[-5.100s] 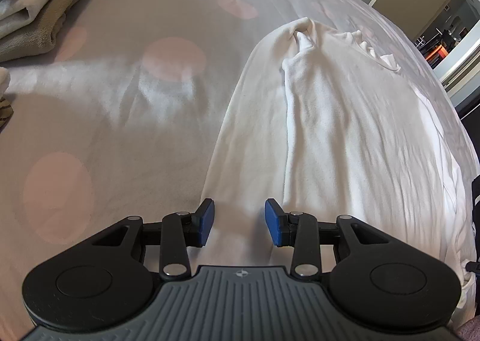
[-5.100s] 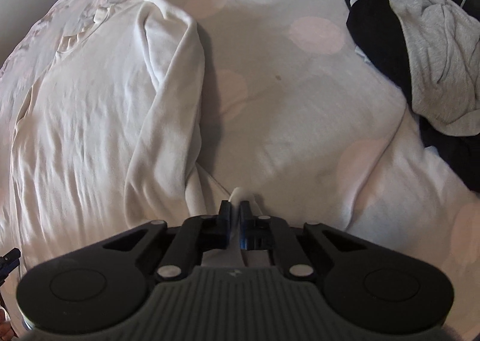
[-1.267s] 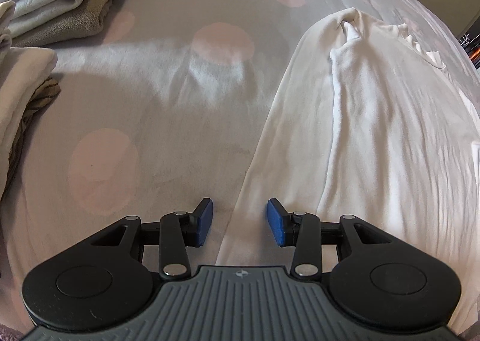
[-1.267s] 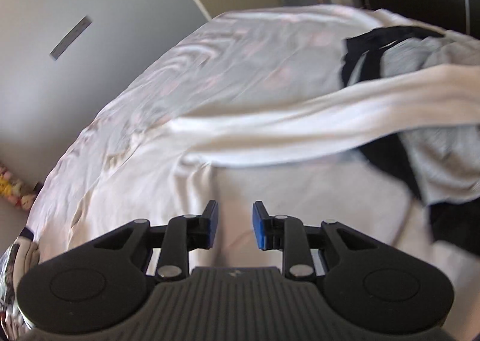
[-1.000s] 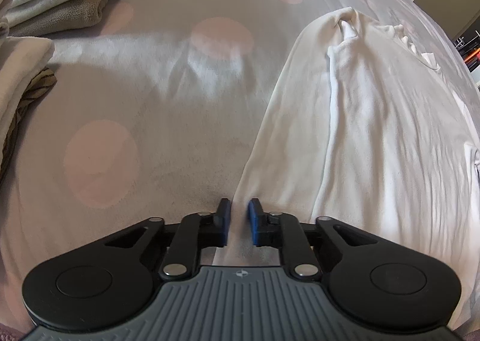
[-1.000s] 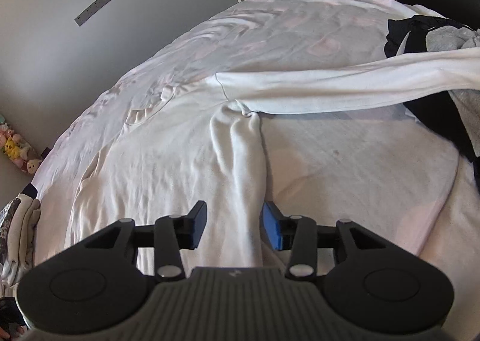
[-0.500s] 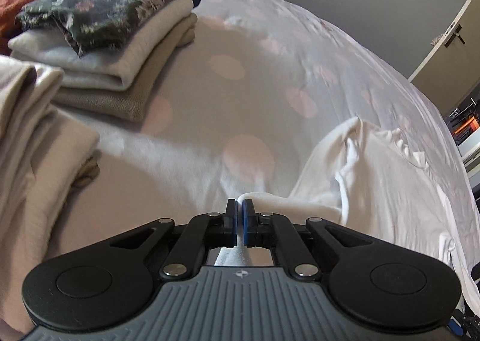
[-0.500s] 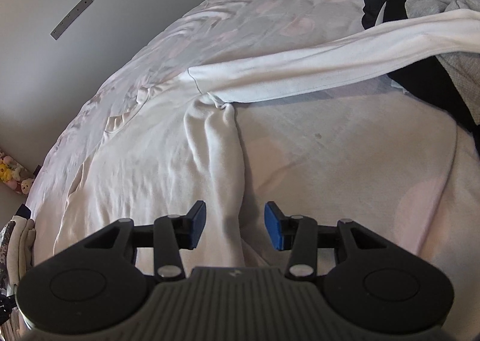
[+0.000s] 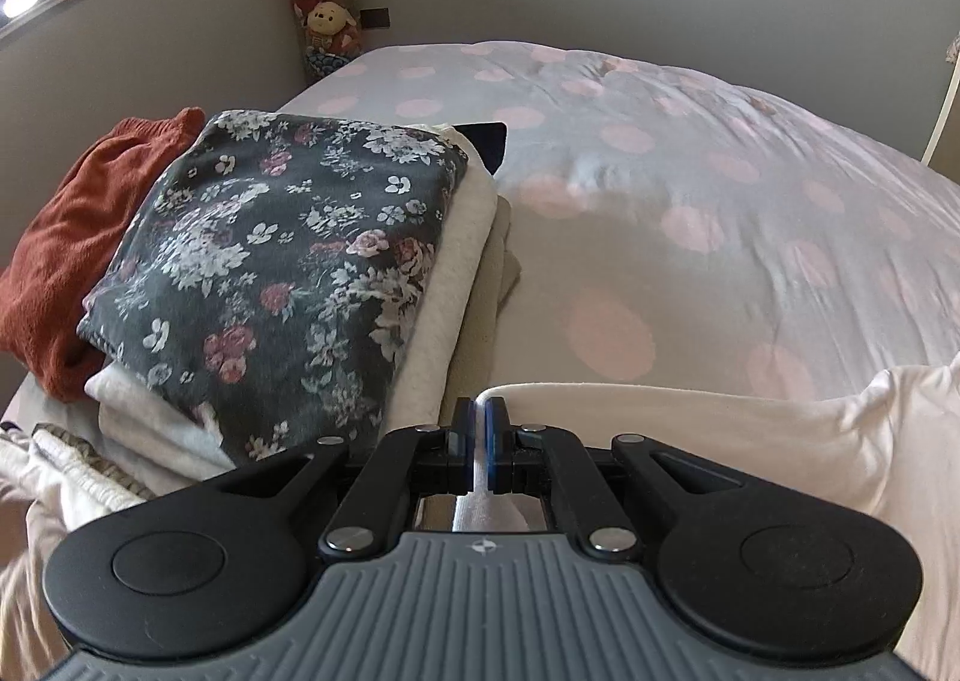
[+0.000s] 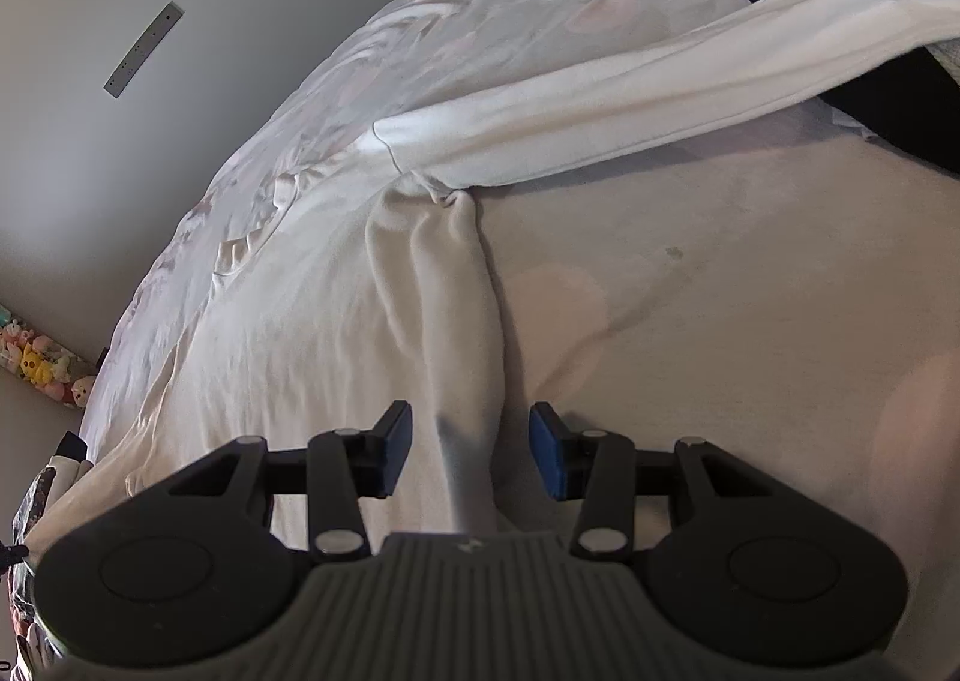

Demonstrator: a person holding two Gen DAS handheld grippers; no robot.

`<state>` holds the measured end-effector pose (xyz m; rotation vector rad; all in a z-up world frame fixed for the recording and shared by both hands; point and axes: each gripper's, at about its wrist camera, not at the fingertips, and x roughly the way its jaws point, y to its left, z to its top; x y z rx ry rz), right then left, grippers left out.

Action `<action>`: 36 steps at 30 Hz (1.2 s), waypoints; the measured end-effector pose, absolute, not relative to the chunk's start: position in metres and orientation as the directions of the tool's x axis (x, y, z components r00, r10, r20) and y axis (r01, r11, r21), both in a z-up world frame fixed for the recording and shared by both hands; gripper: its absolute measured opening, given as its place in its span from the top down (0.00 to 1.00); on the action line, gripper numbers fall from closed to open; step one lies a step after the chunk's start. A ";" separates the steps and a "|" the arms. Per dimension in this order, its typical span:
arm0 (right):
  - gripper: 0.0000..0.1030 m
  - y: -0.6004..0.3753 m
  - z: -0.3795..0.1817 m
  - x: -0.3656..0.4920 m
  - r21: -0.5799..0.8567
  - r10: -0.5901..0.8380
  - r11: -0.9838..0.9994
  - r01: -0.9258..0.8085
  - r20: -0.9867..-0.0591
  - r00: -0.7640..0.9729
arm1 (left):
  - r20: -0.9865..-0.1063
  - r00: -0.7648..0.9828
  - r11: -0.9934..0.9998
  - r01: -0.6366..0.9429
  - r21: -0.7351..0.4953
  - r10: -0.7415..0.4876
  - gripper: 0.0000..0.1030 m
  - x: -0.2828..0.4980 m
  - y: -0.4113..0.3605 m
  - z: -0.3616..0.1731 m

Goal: Fold clothes

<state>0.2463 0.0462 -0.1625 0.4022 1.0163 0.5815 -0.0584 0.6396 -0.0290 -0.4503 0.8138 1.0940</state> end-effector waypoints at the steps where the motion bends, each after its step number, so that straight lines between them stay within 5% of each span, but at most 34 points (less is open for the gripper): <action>1: 0.55 0.047 -0.164 0.247 0.567 0.624 0.780 -0.265 -0.676 0.392 | -0.769 0.207 0.416 -0.906 0.084 0.605 0.98 -0.054 0.643 -0.033; 7: 0.55 0.046 -0.168 0.250 0.577 0.621 0.781 -0.238 -0.680 0.390 | -0.777 0.151 0.425 -0.891 0.161 0.611 0.95 -0.042 0.648 -0.057; 14: 0.54 0.042 -0.167 0.250 0.595 0.627 0.773 -0.219 -0.667 0.402 | -0.706 0.226 0.513 -0.829 0.223 0.671 0.72 -0.044 0.584 -0.039; 25: 0.51 0.018 -0.156 0.241 0.617 0.613 0.772 -0.153 -0.658 0.438 | -0.921 0.351 0.688 -0.711 -0.144 0.170 0.64 -0.046 0.448 -0.092; 30: 0.51 0.007 -0.150 0.234 0.593 0.580 0.798 -0.109 -0.705 0.409 | -0.969 0.247 0.705 -0.690 -0.162 0.020 0.63 -0.047 0.411 -0.134; 36: 0.52 0.007 -0.135 0.219 0.491 0.519 0.855 -0.168 -0.792 0.321 | -0.973 0.232 0.706 -0.688 -0.167 -0.004 0.63 -0.056 0.404 -0.139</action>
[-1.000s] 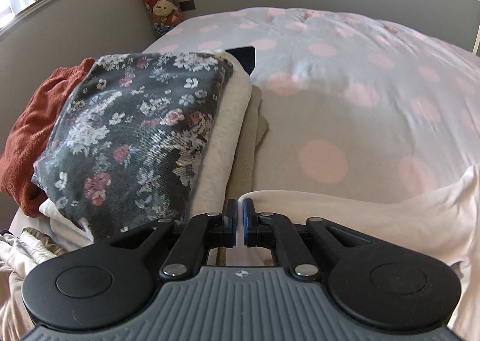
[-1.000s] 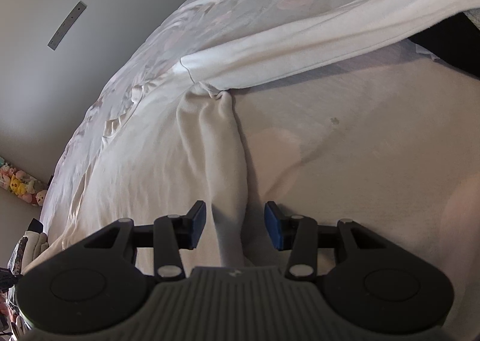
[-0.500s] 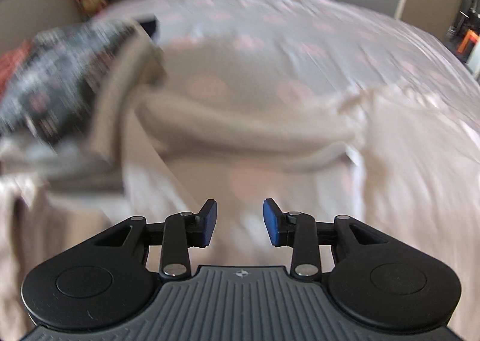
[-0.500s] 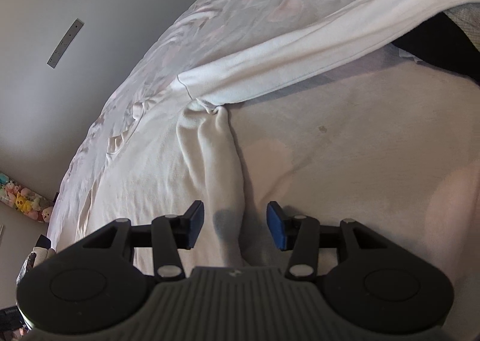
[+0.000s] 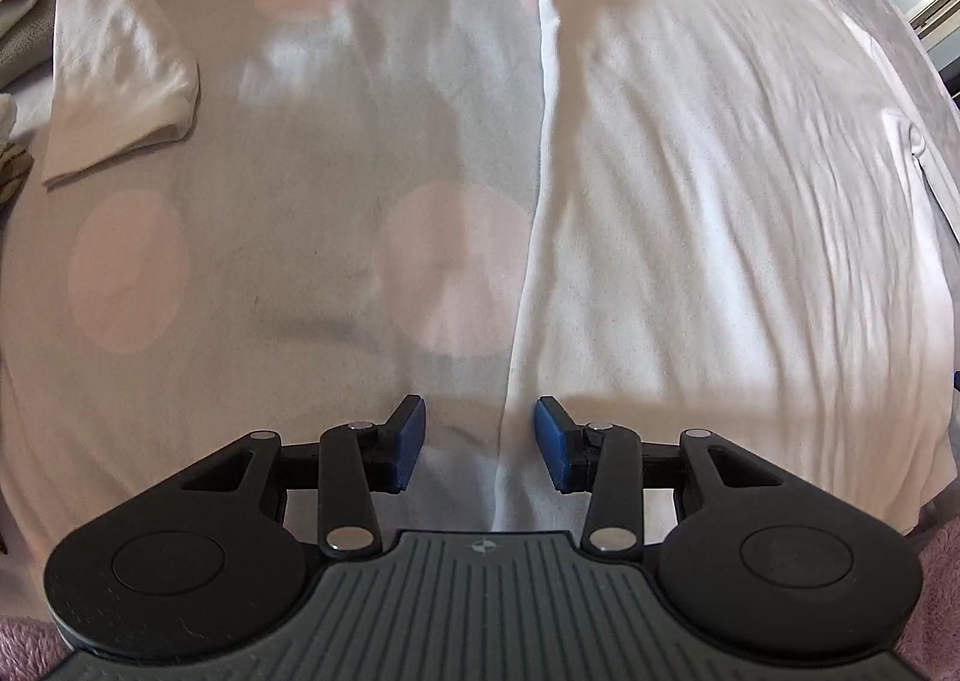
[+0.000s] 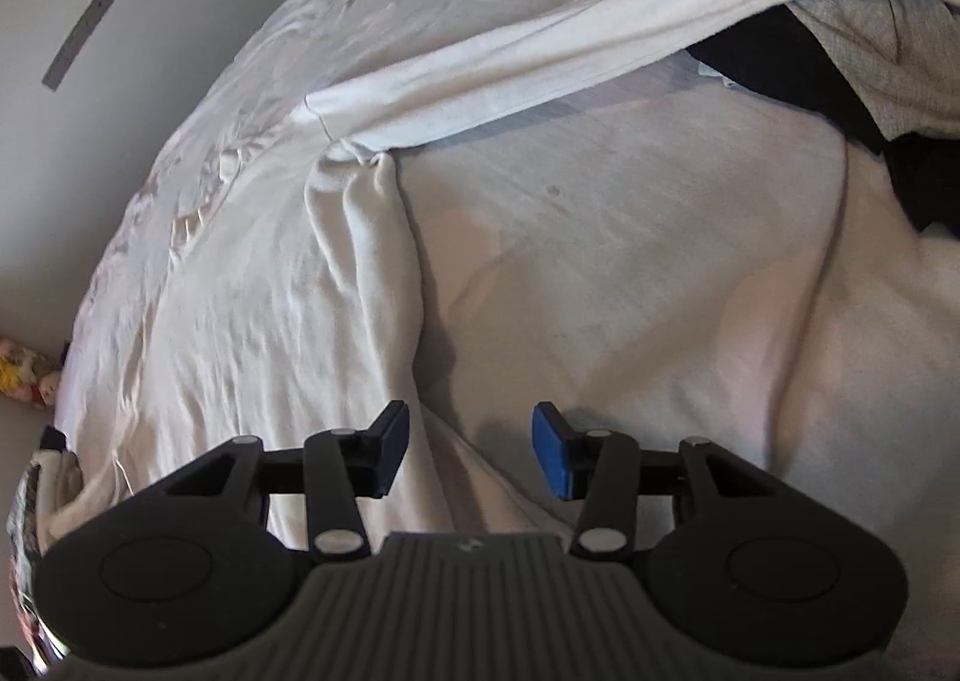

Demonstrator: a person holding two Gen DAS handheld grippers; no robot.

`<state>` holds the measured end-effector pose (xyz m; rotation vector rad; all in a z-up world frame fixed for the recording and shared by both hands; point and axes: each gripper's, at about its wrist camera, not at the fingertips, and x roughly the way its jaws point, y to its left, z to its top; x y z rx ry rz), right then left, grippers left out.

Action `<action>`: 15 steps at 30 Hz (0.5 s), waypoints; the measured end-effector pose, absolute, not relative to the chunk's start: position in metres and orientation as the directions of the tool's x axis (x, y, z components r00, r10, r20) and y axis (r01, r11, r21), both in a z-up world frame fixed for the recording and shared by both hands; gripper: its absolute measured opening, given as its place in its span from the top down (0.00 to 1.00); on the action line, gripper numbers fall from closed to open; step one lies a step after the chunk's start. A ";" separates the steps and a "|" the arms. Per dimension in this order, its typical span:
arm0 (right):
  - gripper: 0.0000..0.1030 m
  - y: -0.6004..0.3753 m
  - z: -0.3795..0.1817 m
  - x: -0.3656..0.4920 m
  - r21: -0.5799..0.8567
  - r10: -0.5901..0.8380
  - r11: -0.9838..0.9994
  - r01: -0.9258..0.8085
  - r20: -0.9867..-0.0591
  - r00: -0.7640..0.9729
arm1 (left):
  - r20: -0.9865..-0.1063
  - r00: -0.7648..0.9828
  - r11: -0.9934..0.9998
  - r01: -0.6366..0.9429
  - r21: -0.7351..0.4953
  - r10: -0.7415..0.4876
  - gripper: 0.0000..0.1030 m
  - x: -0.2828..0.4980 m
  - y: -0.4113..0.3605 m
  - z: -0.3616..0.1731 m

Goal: Fold clothes

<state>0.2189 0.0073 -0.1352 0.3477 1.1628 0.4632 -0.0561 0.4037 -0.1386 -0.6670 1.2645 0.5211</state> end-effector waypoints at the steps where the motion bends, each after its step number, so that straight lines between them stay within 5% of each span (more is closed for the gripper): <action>1: 0.52 0.009 -0.132 0.215 0.462 0.500 0.866 -0.192 -0.807 0.314 | -0.973 0.231 0.711 -0.682 -0.174 -0.016 0.63 -0.057 0.402 -0.139; 8: 0.52 0.016 -0.122 0.197 0.301 0.380 0.911 -0.283 -0.880 0.285 | -0.971 0.232 0.761 -0.619 -0.197 -0.064 0.66 -0.062 0.391 -0.139; 11: 0.52 0.016 -0.123 0.197 0.282 0.359 0.919 -0.276 -0.888 0.287 | -0.966 0.250 0.781 -0.591 -0.202 -0.061 0.90 -0.061 0.387 -0.140; 15: 0.52 0.019 -0.125 0.198 0.242 0.316 0.930 -0.277 -0.911 0.266 | -0.956 0.286 0.796 -0.561 -0.225 -0.069 0.95 -0.063 0.385 -0.138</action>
